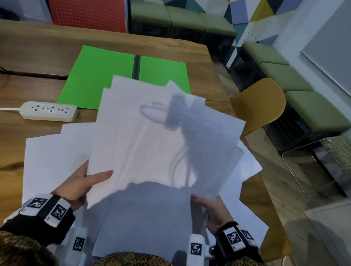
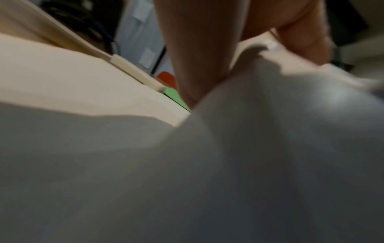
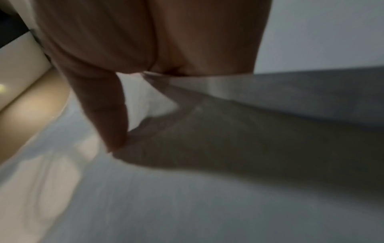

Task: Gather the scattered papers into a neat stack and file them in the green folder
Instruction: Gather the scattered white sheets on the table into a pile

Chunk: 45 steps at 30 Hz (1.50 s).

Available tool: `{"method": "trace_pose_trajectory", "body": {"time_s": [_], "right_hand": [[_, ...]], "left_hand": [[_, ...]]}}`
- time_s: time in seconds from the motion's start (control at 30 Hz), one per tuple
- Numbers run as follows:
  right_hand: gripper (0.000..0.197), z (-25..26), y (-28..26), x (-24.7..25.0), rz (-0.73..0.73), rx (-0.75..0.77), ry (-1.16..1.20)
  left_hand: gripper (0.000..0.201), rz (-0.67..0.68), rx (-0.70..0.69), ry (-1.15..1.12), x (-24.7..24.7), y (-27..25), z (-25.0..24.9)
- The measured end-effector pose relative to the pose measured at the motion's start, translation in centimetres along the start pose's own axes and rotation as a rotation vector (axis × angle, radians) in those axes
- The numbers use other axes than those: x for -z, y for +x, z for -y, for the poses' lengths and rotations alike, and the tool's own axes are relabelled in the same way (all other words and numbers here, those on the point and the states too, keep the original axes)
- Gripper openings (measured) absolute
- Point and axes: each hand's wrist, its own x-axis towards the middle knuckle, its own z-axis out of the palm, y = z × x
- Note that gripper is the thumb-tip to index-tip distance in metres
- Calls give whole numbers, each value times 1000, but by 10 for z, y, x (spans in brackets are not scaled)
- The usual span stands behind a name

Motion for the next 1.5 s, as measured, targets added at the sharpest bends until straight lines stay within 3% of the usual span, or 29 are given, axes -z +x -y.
{"method": "trace_pose_trajectory", "body": {"time_s": [0.13,0.2,0.33,0.43,0.47,0.53,0.6,0.7,0.77,0.8,0.87,0.93,1.0,1.07,1.13,1.23,1.33,1.4,1.5], "right_hand": [[66,1,0,-12,43,20,-133],[66,3,-2,-24,52,46,-138],[46,13,-2,-15,9,57,-95],[48,8,3,-3,-22,27,-239],[43,5,4,-3,-32,10,-326],[37,-1,5,-7,-73,-18,-430],[44,-6,2,-14,-92,-45,-405],[33,-6,-2,-22,23,-39,-260],[26,-1,-4,-28,82,-29,-209],[25,2,-4,-29,89,-4,-247],[28,8,-2,-29,41,82,-406],[33,15,4,-19,-185,152,-581],[41,26,7,3,-445,118,-933],[58,31,5,25,-483,-45,-1356],[68,33,3,38,-413,-139,-1495],[65,38,5,46,-332,-178,-1371],[46,42,8,42,-213,-163,-1403],[26,48,9,40,-225,-78,-1328],[19,61,12,47,-357,4,-1137]], "left_hand": [[97,193,53,131,-14,-7,-1],[97,196,39,213,-19,-7,2],[97,149,48,93,-4,-3,0],[53,126,106,86,1,-1,4],[47,124,135,101,-1,1,6],[65,127,152,155,-3,4,12],[71,126,149,262,-9,4,13],[87,145,208,237,-6,6,16],[85,104,225,235,-3,8,21],[75,76,201,282,-4,8,21],[49,-10,133,338,-5,7,23],[42,-37,105,364,-4,6,27],[31,-53,93,394,-3,3,28],[25,-85,106,386,2,3,30],[31,-91,107,413,5,5,32],[26,-93,102,444,4,5,30],[25,-104,117,399,2,3,27],[22,-98,113,384,1,2,26],[24,-116,115,353,3,3,27]]}}
